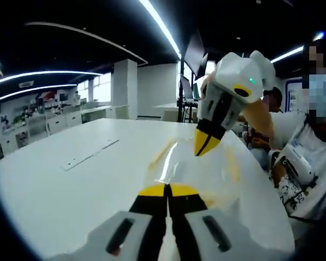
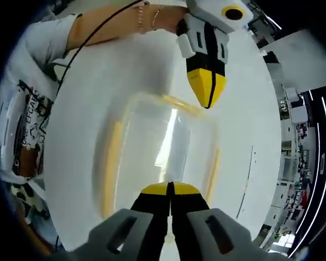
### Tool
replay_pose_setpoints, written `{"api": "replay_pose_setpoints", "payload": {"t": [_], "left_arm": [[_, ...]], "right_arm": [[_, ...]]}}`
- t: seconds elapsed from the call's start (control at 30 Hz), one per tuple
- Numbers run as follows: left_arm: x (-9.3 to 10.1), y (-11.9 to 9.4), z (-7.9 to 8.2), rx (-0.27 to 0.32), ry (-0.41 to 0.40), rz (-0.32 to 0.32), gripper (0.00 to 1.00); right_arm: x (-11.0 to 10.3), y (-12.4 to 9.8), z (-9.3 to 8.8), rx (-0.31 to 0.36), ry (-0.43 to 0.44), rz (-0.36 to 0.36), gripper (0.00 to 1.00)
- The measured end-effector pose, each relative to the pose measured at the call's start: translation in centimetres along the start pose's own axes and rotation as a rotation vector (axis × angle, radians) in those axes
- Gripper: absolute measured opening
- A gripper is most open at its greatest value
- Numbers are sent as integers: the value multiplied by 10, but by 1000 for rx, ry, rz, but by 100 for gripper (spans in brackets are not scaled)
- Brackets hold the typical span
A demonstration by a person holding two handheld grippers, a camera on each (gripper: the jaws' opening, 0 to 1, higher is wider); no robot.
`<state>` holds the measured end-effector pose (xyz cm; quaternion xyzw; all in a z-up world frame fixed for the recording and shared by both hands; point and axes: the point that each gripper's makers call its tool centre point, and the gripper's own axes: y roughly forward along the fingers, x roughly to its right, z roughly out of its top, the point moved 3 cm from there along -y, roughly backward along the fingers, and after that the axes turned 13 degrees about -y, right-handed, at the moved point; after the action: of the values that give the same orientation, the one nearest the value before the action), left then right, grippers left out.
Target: Snap each plastic latch of the storage box into its locked position after aligning the lid with the box until every specified latch is closed and the lid sits flush.
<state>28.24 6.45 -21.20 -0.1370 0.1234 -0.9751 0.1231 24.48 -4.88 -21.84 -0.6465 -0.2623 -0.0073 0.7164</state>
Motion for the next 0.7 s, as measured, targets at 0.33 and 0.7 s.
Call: {"api": "replay_pose_setpoints", "payload": {"t": [0.33,0.7], "left_arm": [[21,26,12,-304,119,4,0],[27,41,9,-647,181,36,0]], "right_arm": [[-1,-3,7,2,-57,-43,0],[3,-3,11,12,-83,-74,0]]}}
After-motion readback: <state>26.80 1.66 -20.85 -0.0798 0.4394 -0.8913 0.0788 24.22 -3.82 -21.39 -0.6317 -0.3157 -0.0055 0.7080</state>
